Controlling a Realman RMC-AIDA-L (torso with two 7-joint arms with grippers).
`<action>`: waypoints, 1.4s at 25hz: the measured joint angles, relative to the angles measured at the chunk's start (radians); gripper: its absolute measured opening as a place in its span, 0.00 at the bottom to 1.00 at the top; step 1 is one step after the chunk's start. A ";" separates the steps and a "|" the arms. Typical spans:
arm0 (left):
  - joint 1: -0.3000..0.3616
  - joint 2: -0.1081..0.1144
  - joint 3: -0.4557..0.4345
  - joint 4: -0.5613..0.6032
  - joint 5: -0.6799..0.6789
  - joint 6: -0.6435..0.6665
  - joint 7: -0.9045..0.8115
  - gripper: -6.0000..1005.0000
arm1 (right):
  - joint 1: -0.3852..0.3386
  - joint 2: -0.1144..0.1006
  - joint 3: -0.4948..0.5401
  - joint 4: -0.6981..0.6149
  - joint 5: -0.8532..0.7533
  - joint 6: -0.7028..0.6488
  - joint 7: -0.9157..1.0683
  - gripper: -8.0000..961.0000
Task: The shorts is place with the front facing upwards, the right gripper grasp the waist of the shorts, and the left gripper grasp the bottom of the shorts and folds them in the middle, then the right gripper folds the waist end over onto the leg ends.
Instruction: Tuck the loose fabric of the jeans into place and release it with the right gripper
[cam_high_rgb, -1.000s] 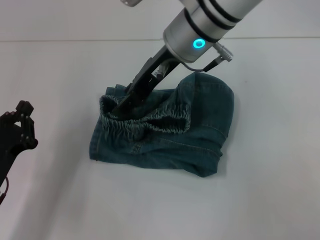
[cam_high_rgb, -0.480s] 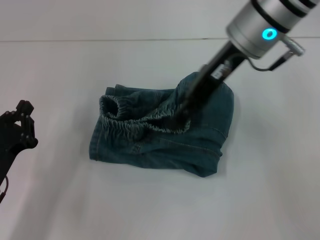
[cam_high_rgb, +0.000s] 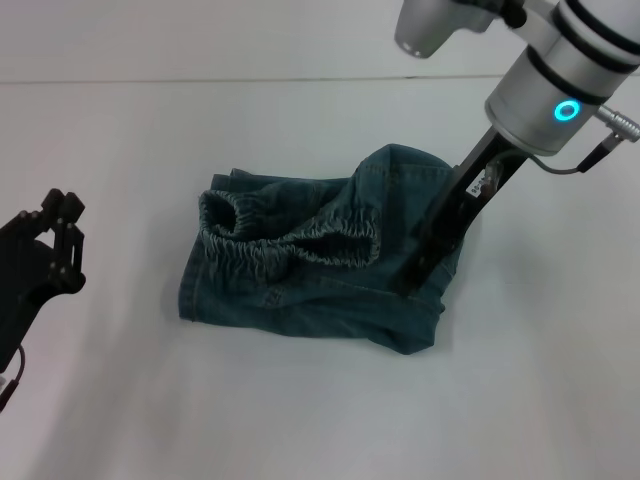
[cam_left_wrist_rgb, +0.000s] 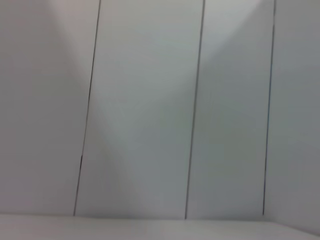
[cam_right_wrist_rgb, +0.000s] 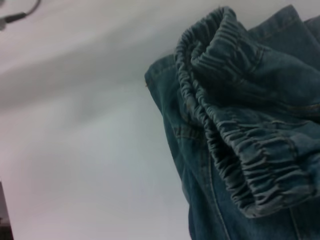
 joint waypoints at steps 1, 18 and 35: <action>0.000 -0.001 -0.003 -0.001 -0.001 0.002 -0.005 0.07 | 0.000 0.006 -0.003 0.000 -0.007 0.004 0.000 0.99; 0.011 -0.003 0.001 -0.007 0.002 0.013 -0.020 0.67 | 0.037 0.054 -0.028 0.141 0.005 0.229 0.012 0.98; 0.013 -0.004 0.003 -0.018 0.004 0.000 -0.021 0.93 | 0.044 0.061 -0.036 0.320 0.468 0.726 -0.239 0.98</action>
